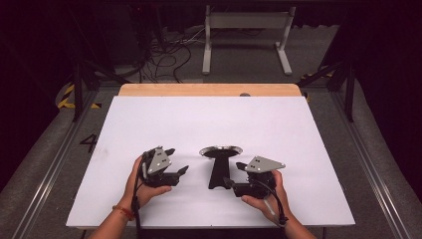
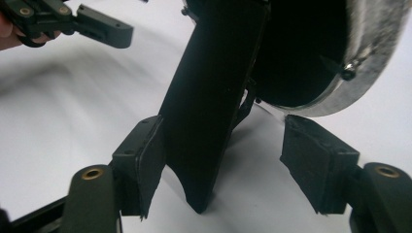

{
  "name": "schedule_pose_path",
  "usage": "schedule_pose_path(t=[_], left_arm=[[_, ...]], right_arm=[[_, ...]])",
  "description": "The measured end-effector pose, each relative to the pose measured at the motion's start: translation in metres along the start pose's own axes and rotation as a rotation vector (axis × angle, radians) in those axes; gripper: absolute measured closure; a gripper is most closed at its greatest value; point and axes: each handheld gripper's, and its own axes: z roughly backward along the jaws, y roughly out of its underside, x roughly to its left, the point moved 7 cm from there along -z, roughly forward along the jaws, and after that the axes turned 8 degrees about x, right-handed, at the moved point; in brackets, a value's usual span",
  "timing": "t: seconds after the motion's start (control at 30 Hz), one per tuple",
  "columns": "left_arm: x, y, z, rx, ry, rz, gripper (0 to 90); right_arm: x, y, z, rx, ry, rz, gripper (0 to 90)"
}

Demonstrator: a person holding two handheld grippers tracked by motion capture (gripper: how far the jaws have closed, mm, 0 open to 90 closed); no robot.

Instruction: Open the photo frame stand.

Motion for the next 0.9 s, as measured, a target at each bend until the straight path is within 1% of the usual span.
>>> schedule_pose_path(t=[0.03, 0.07, 0.1, 0.17, 0.2, 0.23, 0.27, 0.33, 0.4, 0.43, 0.47, 0.5, 0.53, 0.57, 0.6, 0.63, 0.67, 0.7, 0.73, 0.77, 0.8, 0.83, 0.87, 0.9], left_arm=[[-0.001, -0.005, -0.003, -0.003, 0.003, -0.006, 28.6], [-0.002, -0.012, -0.007, -0.008, 0.014, -0.013, 28.6], [-0.004, -0.016, -0.01, -0.01, 0.016, -0.018, 28.5], [-0.008, -0.026, -0.017, -0.012, 0.032, -0.032, 28.2], [-0.009, -0.03, -0.02, -0.014, 0.047, -0.026, 27.8], [-0.01, -0.033, -0.022, -0.014, 0.051, -0.015, 26.9], [-0.011, -0.035, -0.024, -0.013, 0.05, -0.015, 27.0], [-0.012, -0.037, -0.029, -0.004, 0.049, -0.024, 28.0], [-0.011, -0.04, -0.034, -0.003, 0.059, -0.019, 28.0], [-0.01, -0.041, -0.036, 0.0, 0.054, -0.022, 28.5], [-0.009, -0.041, -0.038, 0.01, 0.052, -0.025, 29.6], [-0.01, -0.041, -0.04, 0.016, 0.062, -0.032, 30.1], [-0.01, -0.041, -0.04, 0.016, 0.062, -0.032, 32.1], [-0.011, -0.041, -0.042, 0.017, 0.071, -0.044, 32.1], [-0.012, -0.041, -0.043, 0.02, 0.084, -0.049, 34.4], [-0.013, -0.041, -0.044, 0.021, 0.095, -0.056, 39.5], [-0.014, -0.04, -0.045, 0.027, 0.102, -0.058, 42.5], [-0.015, -0.04, -0.047, 0.025, 0.11, -0.055, 43.7], [-0.016, -0.04, -0.047, 0.023, 0.121, -0.062, 47.3], [-0.017, -0.04, -0.048, 0.026, 0.129, -0.059, 50.2], [-0.019, -0.04, -0.049, 0.03, 0.141, -0.066, 53.8], [-0.019, -0.04, -0.049, 0.03, 0.141, -0.066, 58.3], [-0.021, -0.04, -0.049, 0.028, 0.151, -0.072, 58.3], [-0.024, -0.04, -0.049, 0.03, 0.147, -0.085, 67.8]], right_arm=[[0.001, 0.0, -0.003, -0.004, 0.0, -0.011, 31.6], [0.001, 0.0, -0.004, -0.001, 0.008, -0.017, 30.7], [0.002, 0.0, -0.007, -0.006, 0.019, -0.032, 30.1], [0.005, 0.0, -0.011, -0.007, 0.012, -0.056, 29.3], [0.006, 0.001, -0.013, -0.007, 0.026, -0.064, 28.3], [0.007, 0.001, -0.014, -0.016, 0.022, -0.085, 28.3], [0.01, 0.002, -0.016, -0.016, 0.006, -0.107, 28.3], [0.012, 0.003, -0.018, -0.007, 0.005, -0.112, 28.7], [0.014, 0.003, -0.021, 0.0, 0.002, -0.095, 28.3], [0.014, 0.003, -0.023, 0.005, -0.004, -0.091, 28.3], [0.014, 0.004, -0.025, 0.013, -0.021, -0.096, 28.3], [0.015, 0.005, -0.027, 0.022, -0.046, -0.1, 28.5], [0.015, 0.005, -0.027, 0.022, -0.046, -0.1, 28.5], [0.015, 0.006, -0.029, 0.032, -0.058, -0.09, 29.1], [0.016, 0.007, -0.031, 0.04, -0.063, -0.076, 31.9], [0.016, 0.008, -0.031, 0.046, -0.075, -0.07, 37.5], [0.016, 0.008, -0.032, 0.048, -0.077, -0.068, 42.2], [0.015, 0.01, -0.032, 0.055, -0.076, -0.061, 48.1], [0.013, 0.011, -0.033, 0.062, -0.075, -0.062, 56.5], [0.011, 0.012, -0.032, 0.066, -0.076, -0.067, 59.8], [0.01, 0.012, -0.031, 0.068, -0.088, -0.075, 61.4], [0.01, 0.013, -0.03, 0.074, -0.091, -0.072, 62.4], [0.01, 0.013, -0.03, 0.074, -0.091, -0.072, 62.4], [0.009, 0.013, -0.029, 0.083, -0.097, -0.073, 64.2]])
